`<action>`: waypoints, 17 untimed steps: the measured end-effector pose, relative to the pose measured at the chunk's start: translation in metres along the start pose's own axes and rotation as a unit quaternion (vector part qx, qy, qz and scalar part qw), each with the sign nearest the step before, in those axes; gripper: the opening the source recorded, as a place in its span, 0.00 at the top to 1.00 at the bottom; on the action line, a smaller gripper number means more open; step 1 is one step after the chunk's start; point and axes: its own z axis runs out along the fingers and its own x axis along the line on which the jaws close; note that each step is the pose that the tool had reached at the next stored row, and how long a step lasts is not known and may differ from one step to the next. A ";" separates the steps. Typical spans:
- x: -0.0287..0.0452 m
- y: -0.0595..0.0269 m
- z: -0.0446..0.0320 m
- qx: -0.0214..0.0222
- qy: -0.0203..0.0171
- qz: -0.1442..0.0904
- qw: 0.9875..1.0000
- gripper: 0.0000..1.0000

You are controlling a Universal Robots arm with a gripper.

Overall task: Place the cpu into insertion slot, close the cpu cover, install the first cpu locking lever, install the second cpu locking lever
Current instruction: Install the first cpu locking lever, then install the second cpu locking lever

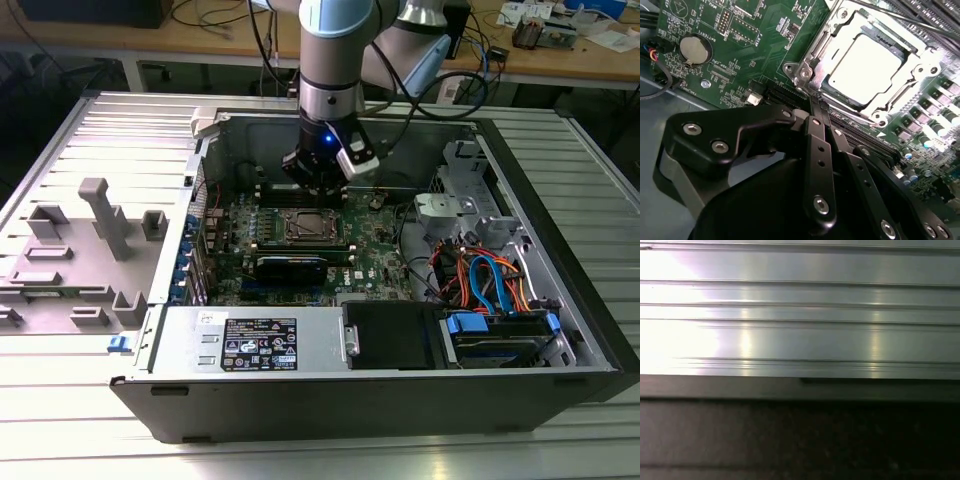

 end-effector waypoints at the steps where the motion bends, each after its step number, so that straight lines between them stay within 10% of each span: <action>1: 0.0001 -0.0009 -0.0001 0.000 0.000 0.000 1.000 0.89; 17: 0.0001 -0.0069 -0.0003 0.001 0.000 0.000 1.000 0.89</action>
